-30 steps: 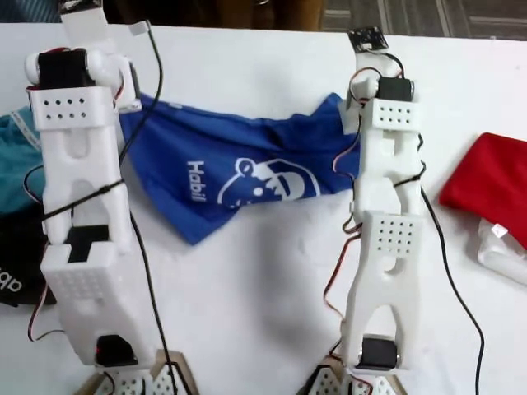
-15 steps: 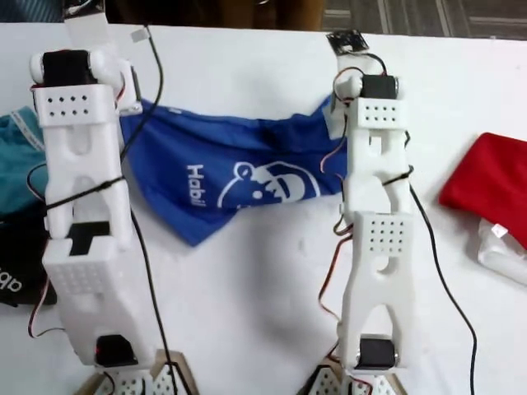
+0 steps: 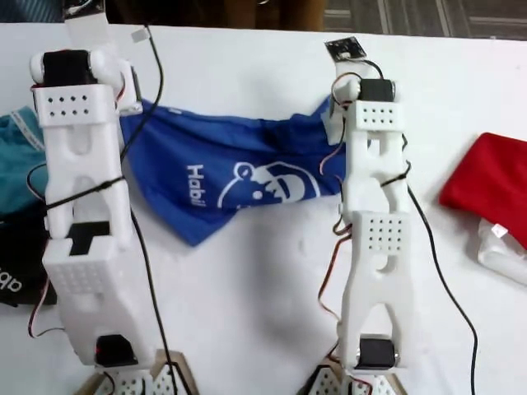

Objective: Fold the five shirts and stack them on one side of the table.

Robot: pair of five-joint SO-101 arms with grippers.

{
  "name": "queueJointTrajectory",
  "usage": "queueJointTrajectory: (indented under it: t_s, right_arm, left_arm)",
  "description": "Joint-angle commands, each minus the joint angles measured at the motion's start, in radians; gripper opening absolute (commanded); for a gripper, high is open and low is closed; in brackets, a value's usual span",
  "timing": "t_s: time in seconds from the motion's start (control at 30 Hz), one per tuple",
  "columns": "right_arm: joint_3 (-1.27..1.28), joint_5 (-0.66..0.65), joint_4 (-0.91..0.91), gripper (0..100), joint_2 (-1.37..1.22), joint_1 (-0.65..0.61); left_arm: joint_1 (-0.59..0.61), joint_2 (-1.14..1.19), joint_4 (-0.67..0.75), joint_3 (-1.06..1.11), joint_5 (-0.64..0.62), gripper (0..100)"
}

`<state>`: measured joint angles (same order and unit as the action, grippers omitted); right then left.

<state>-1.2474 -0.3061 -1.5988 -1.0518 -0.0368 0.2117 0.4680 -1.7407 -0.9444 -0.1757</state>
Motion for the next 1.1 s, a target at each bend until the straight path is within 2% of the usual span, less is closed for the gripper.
queueJointTrajectory:
  t_s: [0.0,0.27,0.5,0.83,1.07]
  right_arm:
    - [-0.035,0.009,0.016,3.6,0.015,0.008]
    - [-0.169,0.003,0.007,1.8,0.018,0.01]
    - [-0.344,0.002,-0.085,1.8,0.016,0.01]
    - [-0.382,-0.046,-0.111,1.8,0.03,0.005]
    - [-0.397,-0.041,-0.163,1.8,0.142,0.007]
  left_arm:
    - [0.009,-0.012,0.012,-0.013,0.002,3]
    - [0.011,-0.014,0.009,-0.015,0.003,3]
    - [0.011,-0.015,0.006,-0.015,0.003,3]
    - [0.026,-0.015,0.008,-0.016,0.002,3]
    - [0.032,-0.015,-0.044,-0.203,0.005,3]
